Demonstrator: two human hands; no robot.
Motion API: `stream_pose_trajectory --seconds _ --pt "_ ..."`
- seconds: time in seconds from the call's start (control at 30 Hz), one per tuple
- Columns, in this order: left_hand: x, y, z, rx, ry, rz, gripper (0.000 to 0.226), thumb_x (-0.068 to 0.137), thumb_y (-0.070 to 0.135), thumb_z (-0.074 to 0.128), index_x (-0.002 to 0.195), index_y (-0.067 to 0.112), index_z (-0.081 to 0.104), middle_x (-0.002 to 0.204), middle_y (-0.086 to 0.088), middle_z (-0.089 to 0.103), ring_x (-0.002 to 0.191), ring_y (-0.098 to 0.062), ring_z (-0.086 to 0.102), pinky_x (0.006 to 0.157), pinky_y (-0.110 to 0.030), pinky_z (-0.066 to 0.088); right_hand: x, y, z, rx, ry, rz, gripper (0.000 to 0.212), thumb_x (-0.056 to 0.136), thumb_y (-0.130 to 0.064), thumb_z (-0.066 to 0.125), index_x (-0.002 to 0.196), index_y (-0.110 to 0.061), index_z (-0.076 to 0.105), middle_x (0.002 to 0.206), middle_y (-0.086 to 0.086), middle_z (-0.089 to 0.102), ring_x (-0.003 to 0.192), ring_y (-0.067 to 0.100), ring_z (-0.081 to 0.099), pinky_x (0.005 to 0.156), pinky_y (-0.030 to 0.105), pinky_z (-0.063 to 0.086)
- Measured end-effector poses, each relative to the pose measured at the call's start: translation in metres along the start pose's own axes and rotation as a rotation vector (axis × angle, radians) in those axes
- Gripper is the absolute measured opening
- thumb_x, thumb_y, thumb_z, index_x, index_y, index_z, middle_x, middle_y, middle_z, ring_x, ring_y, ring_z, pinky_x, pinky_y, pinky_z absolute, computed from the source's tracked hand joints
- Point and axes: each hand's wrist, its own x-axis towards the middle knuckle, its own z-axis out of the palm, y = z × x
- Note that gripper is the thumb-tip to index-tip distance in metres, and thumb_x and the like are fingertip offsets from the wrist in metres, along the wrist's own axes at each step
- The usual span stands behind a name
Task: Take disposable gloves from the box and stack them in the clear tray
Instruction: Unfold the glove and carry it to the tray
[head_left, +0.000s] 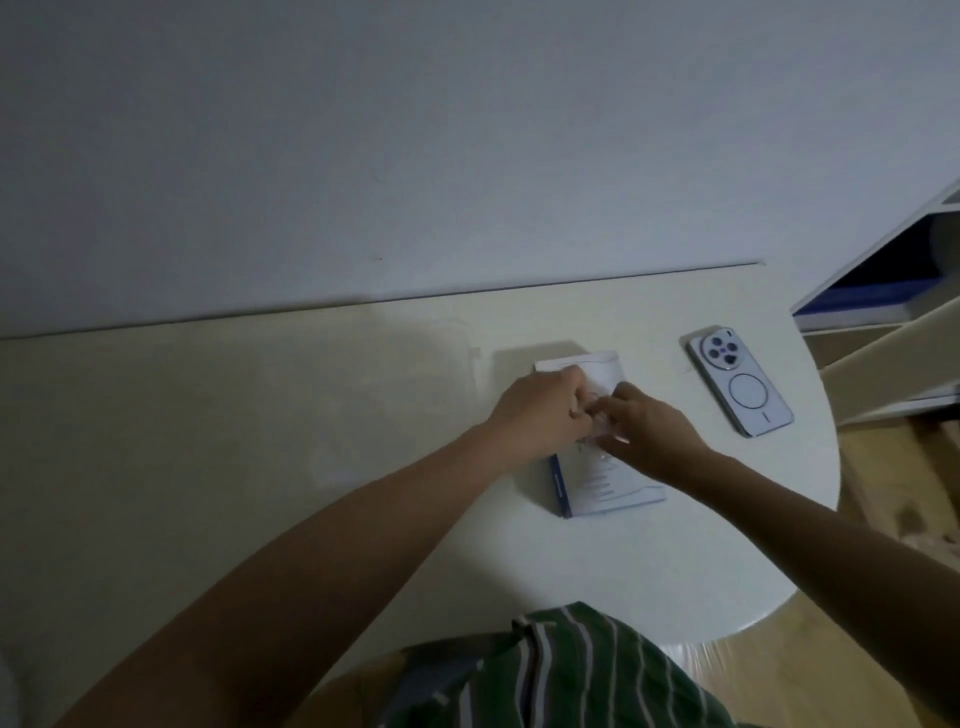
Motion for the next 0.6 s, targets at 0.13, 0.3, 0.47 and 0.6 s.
stream_pose_trajectory --seconds 0.13,0.3,0.47,0.6 --pt "0.019 -0.006 0.035 0.101 -0.128 -0.13 0.055 0.091 0.041 0.059 0.134 0.013 0.037 0.116 -0.011 0.061 0.102 -0.031 0.06 0.079 -0.033 0.045 0.0 0.004 0.018 -0.058 0.074 -0.009 0.046 0.087 -0.035 0.066 0.131 -0.026 0.056 0.105 0.005 0.054 0.083 0.029 0.063 0.064 0.028 0.04" --pt "0.029 -0.01 0.052 0.063 -0.146 -0.231 0.073 0.08 0.037 0.074 0.134 0.009 0.032 0.122 -0.012 0.058 0.105 -0.032 0.059 0.085 -0.036 0.046 0.006 0.005 0.021 -0.045 0.113 -0.033 0.021 0.087 -0.036 0.065 0.101 -0.021 0.072 0.098 0.002 0.058 0.08 0.025 0.063 0.063 0.026 0.038" --pt "0.033 -0.009 0.055 0.055 -0.14 -0.263 0.071 0.073 0.034 0.08 0.124 0.007 0.038 0.119 -0.01 0.058 0.107 -0.03 0.058 0.081 -0.034 0.044 0.011 0.009 0.006 0.22 0.165 -0.04 0.012 0.085 -0.027 0.07 0.088 -0.016 0.074 0.096 0.001 0.06 0.078 0.019 0.06 0.066 0.031 0.048" --pt "0.033 -0.009 0.058 0.034 -0.109 -0.257 0.067 0.073 0.037 0.079 0.119 0.009 0.04 0.114 -0.007 0.058 0.104 -0.028 0.059 0.077 -0.032 0.042 0.007 0.014 -0.004 0.49 0.328 -0.029 0.003 0.083 -0.015 0.071 0.083 -0.012 0.07 0.086 0.001 0.062 0.074 0.014 0.06 0.069 0.032 0.053"
